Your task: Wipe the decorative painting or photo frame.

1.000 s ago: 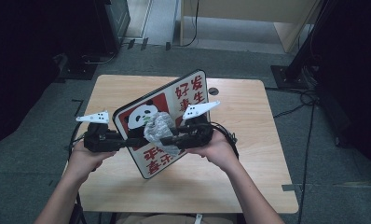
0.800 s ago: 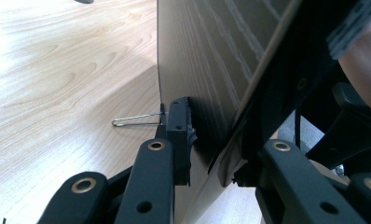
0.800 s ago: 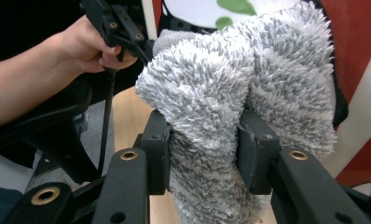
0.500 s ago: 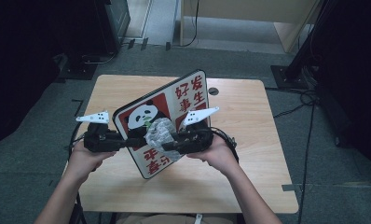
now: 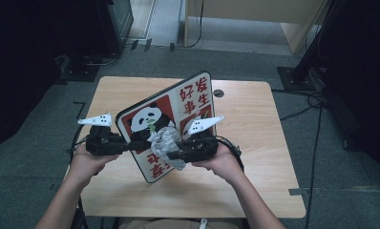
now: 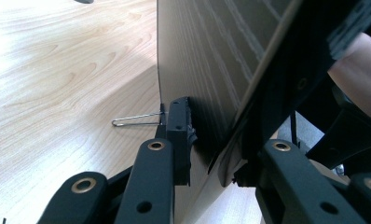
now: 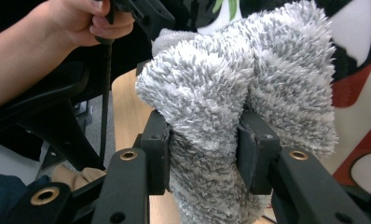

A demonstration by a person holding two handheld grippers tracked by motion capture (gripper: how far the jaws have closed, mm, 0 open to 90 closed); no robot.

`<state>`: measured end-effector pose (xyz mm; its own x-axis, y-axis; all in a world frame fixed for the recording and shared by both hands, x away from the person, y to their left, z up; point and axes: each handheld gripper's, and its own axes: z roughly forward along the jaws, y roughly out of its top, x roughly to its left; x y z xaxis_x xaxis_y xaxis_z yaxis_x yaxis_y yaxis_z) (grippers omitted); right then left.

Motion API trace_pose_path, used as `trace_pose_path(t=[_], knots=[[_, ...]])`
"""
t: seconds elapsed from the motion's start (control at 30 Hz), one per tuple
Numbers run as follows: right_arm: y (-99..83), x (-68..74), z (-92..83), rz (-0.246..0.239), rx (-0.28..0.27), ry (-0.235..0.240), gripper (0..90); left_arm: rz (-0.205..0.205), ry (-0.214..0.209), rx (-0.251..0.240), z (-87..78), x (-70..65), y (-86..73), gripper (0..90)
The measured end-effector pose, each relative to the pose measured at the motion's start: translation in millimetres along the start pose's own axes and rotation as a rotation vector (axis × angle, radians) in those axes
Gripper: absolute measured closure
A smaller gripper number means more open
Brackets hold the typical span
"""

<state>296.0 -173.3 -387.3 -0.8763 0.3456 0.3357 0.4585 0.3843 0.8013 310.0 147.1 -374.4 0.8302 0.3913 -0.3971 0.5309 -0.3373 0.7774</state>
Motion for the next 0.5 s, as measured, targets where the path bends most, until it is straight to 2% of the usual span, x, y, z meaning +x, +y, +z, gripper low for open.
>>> trace_pose_path(t=[0.5], knots=[[-21.2, -4.1, 7.7, 0.029, 0.022, 0.003, 60.8, 0.001, 0.002, 0.0, 0.1, -0.5, 0.0, 73.5]])
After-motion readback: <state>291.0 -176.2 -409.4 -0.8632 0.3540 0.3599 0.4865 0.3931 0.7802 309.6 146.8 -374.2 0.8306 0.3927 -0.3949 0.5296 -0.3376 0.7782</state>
